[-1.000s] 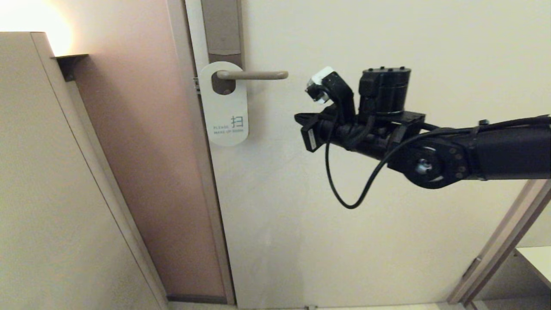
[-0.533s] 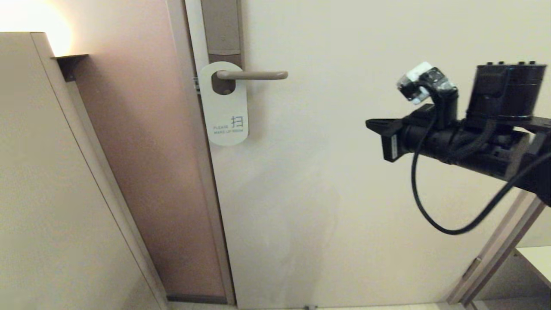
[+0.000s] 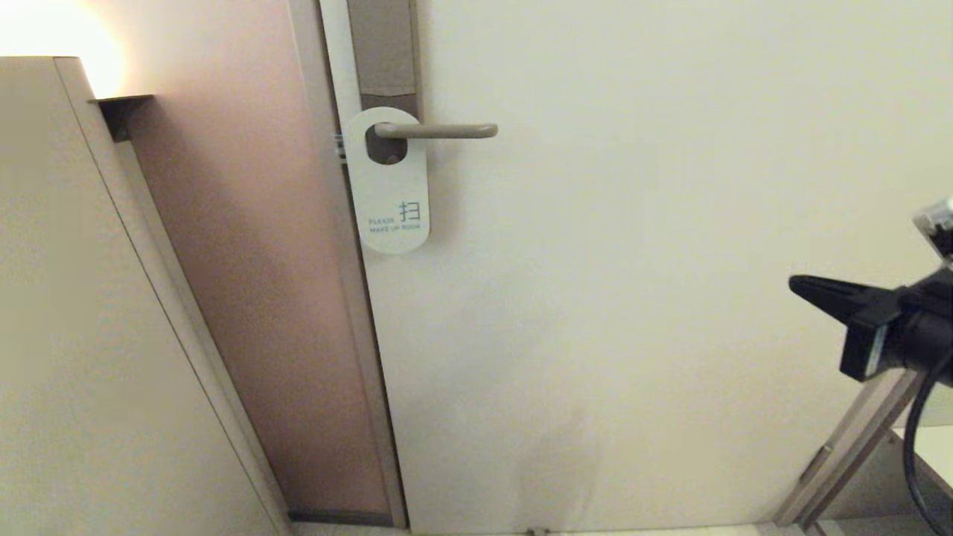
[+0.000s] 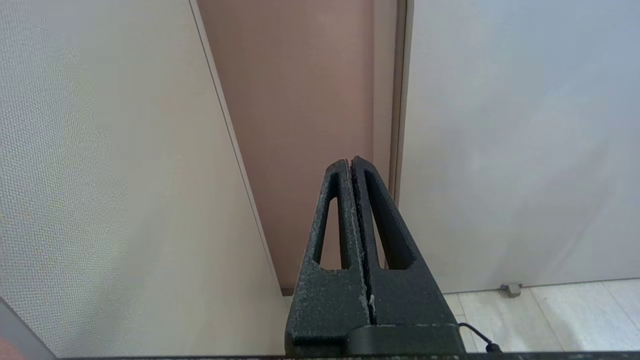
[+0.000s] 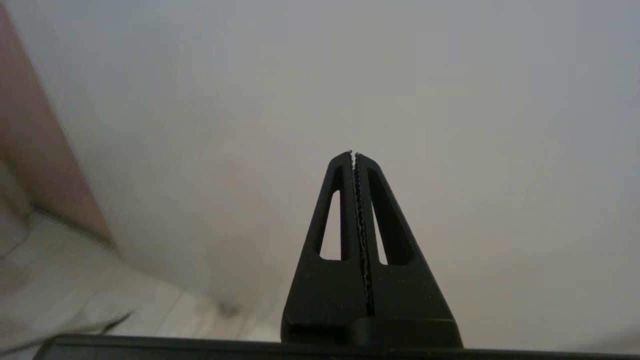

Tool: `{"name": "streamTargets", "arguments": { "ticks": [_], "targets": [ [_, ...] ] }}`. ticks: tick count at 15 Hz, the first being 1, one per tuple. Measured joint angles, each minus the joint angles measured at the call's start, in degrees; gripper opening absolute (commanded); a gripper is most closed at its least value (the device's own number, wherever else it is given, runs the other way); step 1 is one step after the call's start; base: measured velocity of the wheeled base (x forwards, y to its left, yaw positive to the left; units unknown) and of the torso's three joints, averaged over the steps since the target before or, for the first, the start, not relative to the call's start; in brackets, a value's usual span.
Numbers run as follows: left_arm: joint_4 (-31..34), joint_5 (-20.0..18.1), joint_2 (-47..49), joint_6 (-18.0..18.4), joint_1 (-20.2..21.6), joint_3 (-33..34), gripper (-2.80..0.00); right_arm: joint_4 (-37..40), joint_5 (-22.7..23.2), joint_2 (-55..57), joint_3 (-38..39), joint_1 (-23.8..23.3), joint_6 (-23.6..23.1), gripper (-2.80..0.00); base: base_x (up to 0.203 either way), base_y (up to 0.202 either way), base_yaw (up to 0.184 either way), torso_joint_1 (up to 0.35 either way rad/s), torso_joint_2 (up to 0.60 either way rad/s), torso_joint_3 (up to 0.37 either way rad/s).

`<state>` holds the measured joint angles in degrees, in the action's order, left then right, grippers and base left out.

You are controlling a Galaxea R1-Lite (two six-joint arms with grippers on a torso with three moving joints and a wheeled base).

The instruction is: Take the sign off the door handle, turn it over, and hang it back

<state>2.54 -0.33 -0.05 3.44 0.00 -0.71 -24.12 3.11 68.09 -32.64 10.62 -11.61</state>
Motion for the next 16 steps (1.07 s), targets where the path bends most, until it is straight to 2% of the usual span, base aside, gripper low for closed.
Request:
{"name": "streamTargets", "arguments": {
  "ticks": [8, 12, 16],
  "targets": [
    [-0.01, -0.02, 0.00, -0.02, 0.00, 0.00, -2.80, -0.44, 0.06, -26.88, 25.74, -3.15, 6.07, -2.80, 0.000, 0.000, 0.000, 0.000, 0.00, 0.000],
    [0.00, -0.02, 0.00, -0.02, 0.00, 0.00, -2.80, 1.13, 0.43, -37.47, 31.70, -5.03, 6.44, -2.80, 0.000, 0.000, 0.000, 0.000, 0.00, 0.000],
    [0.00, -0.02, 0.00, -0.01, 0.00, 0.00, -2.80, 9.31, 0.57, -44.97, 32.57, -6.13, 6.49, -2.80, 0.000, 0.000, 0.000, 0.000, 0.00, 0.000]
  ]
}}
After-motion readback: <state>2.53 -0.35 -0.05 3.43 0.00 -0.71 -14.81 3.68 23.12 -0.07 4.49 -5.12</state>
